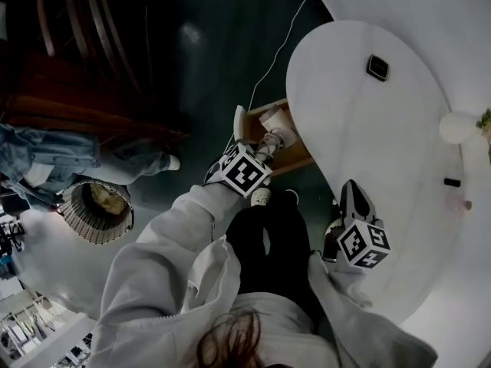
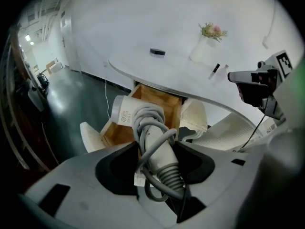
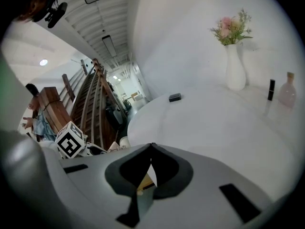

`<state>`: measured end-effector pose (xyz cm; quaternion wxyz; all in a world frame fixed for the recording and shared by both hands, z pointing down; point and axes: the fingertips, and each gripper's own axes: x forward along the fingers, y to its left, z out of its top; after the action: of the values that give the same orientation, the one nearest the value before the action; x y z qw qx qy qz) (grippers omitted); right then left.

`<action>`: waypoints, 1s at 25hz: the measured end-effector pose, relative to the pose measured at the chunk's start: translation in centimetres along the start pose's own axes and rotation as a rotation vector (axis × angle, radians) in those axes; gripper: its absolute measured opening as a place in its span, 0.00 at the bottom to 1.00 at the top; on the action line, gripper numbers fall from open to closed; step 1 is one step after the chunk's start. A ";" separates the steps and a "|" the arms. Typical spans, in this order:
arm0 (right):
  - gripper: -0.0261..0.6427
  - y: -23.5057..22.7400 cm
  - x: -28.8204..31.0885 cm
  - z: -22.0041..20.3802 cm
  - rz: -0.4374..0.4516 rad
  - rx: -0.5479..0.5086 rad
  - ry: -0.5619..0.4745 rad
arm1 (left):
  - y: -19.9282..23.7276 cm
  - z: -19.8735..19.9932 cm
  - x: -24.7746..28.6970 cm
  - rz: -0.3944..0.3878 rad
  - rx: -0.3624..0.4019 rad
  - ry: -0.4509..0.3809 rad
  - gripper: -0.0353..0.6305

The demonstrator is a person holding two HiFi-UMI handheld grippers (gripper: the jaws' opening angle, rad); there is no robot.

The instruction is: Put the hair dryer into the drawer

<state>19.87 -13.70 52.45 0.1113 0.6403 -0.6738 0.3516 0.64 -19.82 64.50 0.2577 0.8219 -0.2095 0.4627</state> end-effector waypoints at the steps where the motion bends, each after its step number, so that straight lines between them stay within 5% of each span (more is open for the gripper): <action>1: 0.11 0.0 -0.1 -0.2 0.000 0.001 0.003 | -0.1 0.3 0.3 -0.008 0.009 0.002 0.40; 15: 0.11 -0.7 -0.8 -1.9 -0.038 0.007 0.040 | -0.2 3.3 4.1 -0.064 0.083 0.020 0.40; 25: 0.11 -1.6 -1.4 -2.1 -0.082 0.023 0.041 | -1.0 5.2 6.9 -0.150 0.100 -0.068 0.40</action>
<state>20.95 -11.25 53.66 0.1321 0.6611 -0.6405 0.3677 7.96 -23.00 67.98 0.2428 0.8625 -0.1328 0.4237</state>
